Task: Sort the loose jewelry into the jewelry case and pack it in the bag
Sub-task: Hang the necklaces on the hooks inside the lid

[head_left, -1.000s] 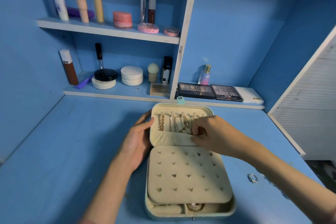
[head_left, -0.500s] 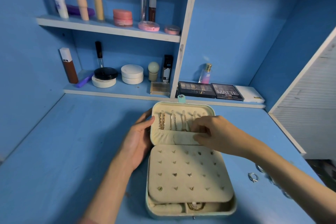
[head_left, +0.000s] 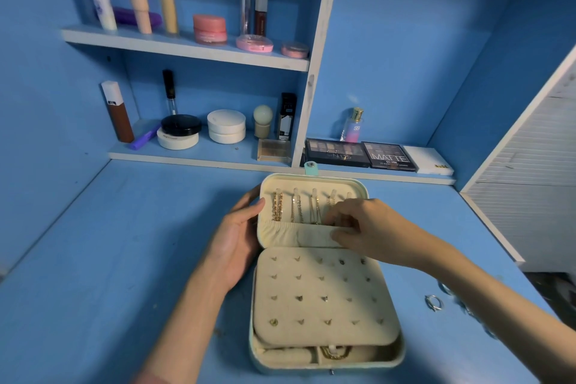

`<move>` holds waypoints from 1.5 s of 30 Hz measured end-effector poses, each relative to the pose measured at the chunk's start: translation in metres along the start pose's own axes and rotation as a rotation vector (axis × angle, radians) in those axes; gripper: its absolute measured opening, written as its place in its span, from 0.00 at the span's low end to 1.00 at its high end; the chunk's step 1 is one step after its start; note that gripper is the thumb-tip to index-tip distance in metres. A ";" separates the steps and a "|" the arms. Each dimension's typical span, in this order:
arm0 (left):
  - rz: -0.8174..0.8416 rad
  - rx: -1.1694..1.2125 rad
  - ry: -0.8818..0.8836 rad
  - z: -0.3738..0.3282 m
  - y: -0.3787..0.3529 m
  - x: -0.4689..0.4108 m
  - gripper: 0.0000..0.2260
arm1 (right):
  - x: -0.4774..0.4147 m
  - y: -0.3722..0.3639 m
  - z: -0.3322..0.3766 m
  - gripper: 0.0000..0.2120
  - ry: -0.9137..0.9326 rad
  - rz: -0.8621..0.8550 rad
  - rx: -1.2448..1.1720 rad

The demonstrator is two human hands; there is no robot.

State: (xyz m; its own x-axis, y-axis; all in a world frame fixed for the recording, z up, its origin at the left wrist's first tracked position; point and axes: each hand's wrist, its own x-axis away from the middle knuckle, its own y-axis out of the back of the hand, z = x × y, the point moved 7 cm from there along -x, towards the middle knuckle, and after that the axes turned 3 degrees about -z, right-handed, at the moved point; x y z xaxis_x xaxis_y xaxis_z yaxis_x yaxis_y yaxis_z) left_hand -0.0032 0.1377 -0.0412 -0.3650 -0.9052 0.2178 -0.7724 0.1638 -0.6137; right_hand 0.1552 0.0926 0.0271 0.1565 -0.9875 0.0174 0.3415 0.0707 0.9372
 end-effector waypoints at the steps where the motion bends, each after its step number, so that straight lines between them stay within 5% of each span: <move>1: 0.002 0.001 0.000 0.000 0.000 0.000 0.22 | 0.000 -0.001 0.001 0.05 0.013 0.017 0.027; 15: -0.016 -0.011 0.010 0.000 0.001 0.001 0.22 | 0.000 -0.002 0.001 0.08 0.052 0.055 0.021; 21: -0.016 -0.008 0.004 0.000 0.000 0.001 0.23 | -0.002 -0.002 -0.002 0.19 0.044 0.046 -0.034; 39: -0.020 -0.004 0.009 -0.001 -0.001 0.003 0.21 | -0.005 -0.004 0.001 0.16 0.055 0.109 0.005; 45: -0.023 -0.002 0.008 -0.001 -0.001 0.003 0.22 | -0.003 0.006 -0.003 0.12 0.075 0.006 -0.116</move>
State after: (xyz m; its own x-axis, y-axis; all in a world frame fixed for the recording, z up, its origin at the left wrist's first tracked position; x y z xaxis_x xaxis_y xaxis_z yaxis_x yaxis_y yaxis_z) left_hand -0.0041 0.1355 -0.0396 -0.3512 -0.9055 0.2382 -0.7816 0.1435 -0.6071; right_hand 0.1597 0.0968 0.0313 0.2257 -0.9742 -0.0074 0.4448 0.0963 0.8904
